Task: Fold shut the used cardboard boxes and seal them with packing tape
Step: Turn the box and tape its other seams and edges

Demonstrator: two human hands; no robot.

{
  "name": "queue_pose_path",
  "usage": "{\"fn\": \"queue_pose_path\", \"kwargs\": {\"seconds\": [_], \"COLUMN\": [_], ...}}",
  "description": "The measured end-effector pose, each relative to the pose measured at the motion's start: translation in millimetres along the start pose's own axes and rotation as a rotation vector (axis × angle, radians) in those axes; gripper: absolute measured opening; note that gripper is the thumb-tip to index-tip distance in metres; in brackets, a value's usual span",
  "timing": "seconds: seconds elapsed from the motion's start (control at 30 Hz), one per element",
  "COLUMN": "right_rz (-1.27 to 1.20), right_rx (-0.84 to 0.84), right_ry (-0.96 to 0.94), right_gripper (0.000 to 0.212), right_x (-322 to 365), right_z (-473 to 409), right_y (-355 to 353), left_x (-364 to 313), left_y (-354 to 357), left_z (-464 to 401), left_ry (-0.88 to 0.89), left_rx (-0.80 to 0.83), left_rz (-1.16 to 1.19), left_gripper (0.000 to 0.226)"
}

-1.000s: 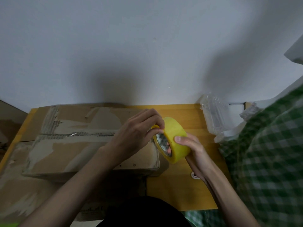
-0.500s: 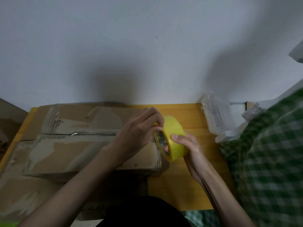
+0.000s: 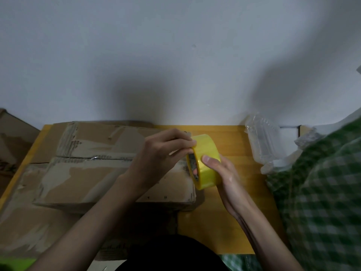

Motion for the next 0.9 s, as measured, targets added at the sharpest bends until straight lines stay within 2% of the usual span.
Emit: {"fn": "queue_pose_path", "kwargs": {"seconds": [0.1, 0.27, 0.37, 0.53, 0.63, 0.77, 0.87, 0.9], "right_rz": [0.032, 0.051, -0.002, -0.092, -0.118, -0.107, -0.133, -0.146], "right_rx": [0.014, 0.021, 0.019, -0.009, -0.021, 0.01, -0.044, -0.045], "right_ry": [-0.002, 0.019, 0.045, 0.083, 0.089, 0.084, 0.127, 0.131], "right_gripper": [0.029, 0.026, 0.028, 0.045, 0.044, 0.03, 0.047, 0.043], "right_x": [0, -2, -4, -8, -7, -7, -15, -15], "right_z": [1, 3, 5, 4, 3, 4, 5, 6], "right_y": [0, -7, -11, -16, -17, -15, -19, -18], "left_x": [1, 3, -1, -10, -10, -11, -12, -13], "left_y": [0, 15, 19, 20, 22, 22, 21, 22], "left_z": [0, -10, -13, -14, -13, -9, -7, -6], "left_ry": [0.0, 0.035, 0.079, 0.108, 0.091, 0.082, 0.081, 0.083], "left_rx": [0.008, 0.189, 0.236, 0.195, 0.173, 0.15, 0.135, 0.132], "left_rz": [0.016, 0.016, 0.021, 0.001, 0.016, 0.023, 0.02, 0.013], "left_gripper": [0.007, 0.005, 0.006, 0.007, 0.008, 0.01, 0.011, 0.011]}}
Point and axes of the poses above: each hand's wrist, its own z-axis away from the middle knuckle, its own y-axis out of the palm, x = y × z, the point moved 9 cm from there along -z, towards the middle knuckle, and after that the axes turned 9 degrees about -y, right-handed, at the moved point
